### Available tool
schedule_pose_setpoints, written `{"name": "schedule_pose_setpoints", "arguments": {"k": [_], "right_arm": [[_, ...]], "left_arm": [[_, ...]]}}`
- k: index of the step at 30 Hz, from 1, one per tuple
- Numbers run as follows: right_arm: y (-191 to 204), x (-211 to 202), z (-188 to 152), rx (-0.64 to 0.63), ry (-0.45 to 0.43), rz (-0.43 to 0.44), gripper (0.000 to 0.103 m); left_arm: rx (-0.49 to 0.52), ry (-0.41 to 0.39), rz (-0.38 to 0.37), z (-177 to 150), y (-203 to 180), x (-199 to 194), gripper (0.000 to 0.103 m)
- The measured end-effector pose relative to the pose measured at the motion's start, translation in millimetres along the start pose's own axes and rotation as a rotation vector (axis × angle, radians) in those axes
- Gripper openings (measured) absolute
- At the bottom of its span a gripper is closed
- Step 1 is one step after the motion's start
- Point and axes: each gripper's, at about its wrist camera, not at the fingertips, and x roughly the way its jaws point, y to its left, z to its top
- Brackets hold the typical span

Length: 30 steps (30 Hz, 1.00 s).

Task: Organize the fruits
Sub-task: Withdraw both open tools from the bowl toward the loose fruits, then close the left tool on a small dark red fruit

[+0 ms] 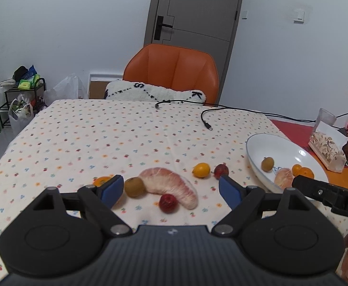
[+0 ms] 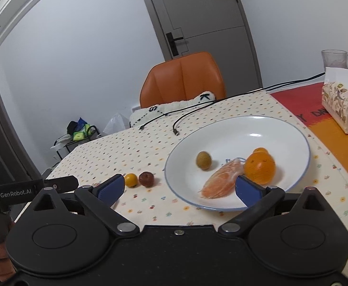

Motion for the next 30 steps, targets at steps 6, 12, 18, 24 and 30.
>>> {"name": "schedule_pose_setpoints", "arguments": {"k": [6,12,18,24,30], "right_arm": [[13.0,5.6,-2.8,-0.030,0.016,0.026,0.100],[24.8,10.7,-5.4,-0.059,0.028,0.041,0.098],[36.4,16.0,-5.1,-0.086,0.046,0.061,0.086],[46.7,24.1,-6.8,-0.098,0.067,0.077,0.079],[57.9,32.0,-9.1,-0.126,0.088,0.093,0.074]], "left_arm": [[-0.004,0.001,-0.012,-7.0,10.0,-2.7,0.082],[-0.008,-0.001,-0.023,-11.2,17.7,-1.9,0.073],[-0.030,0.013,-0.035,-13.4,26.8,0.5,0.061],[-0.037,0.026,-0.050,-15.5,29.8,7.7,0.054],[-0.044,0.047,-0.069,-17.8,28.6,17.3,0.048]]}}
